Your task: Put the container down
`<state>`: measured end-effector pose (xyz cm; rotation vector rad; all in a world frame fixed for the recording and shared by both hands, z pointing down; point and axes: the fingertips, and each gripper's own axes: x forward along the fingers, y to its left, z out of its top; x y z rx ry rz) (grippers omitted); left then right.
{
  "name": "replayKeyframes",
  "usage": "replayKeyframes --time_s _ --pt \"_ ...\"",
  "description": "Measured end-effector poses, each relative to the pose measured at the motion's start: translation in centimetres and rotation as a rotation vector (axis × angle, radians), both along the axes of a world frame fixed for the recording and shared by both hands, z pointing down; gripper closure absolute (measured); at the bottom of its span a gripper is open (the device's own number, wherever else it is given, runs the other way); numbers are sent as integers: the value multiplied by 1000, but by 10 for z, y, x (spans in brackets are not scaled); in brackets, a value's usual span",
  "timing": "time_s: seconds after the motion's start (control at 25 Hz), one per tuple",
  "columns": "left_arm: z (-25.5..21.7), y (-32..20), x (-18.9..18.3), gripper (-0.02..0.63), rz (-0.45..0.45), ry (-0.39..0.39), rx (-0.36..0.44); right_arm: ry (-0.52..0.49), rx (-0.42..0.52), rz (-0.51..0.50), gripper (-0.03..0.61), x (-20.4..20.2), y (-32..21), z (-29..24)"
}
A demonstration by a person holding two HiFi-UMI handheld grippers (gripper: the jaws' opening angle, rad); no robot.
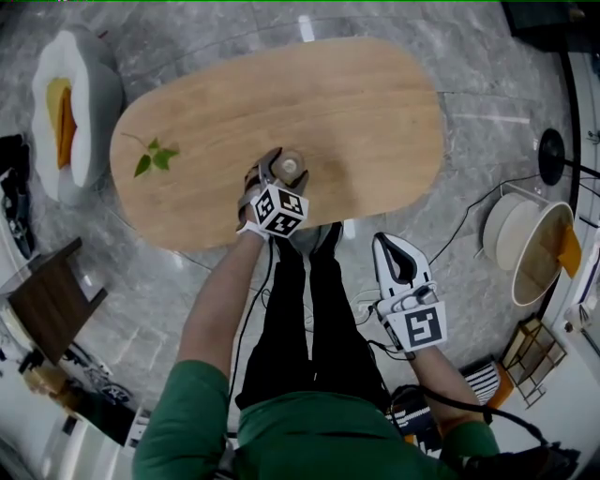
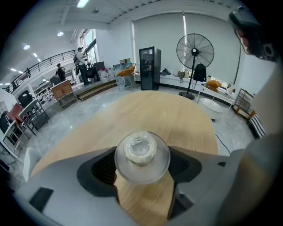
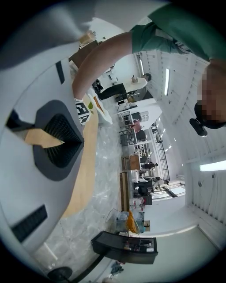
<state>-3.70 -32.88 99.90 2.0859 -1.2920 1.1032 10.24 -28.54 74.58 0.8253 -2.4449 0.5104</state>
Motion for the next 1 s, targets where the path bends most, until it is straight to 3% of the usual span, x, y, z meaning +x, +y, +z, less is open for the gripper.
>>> replayKeyframes --time_s 0.72,1.0 --pt "11 5 -1 255 22 -66 -12 -5 -22 -11 565 -5 8 3" --pt "-13 26 -4 237 -7 -31 -38 -41 -3 5 565 -12 3 -14"
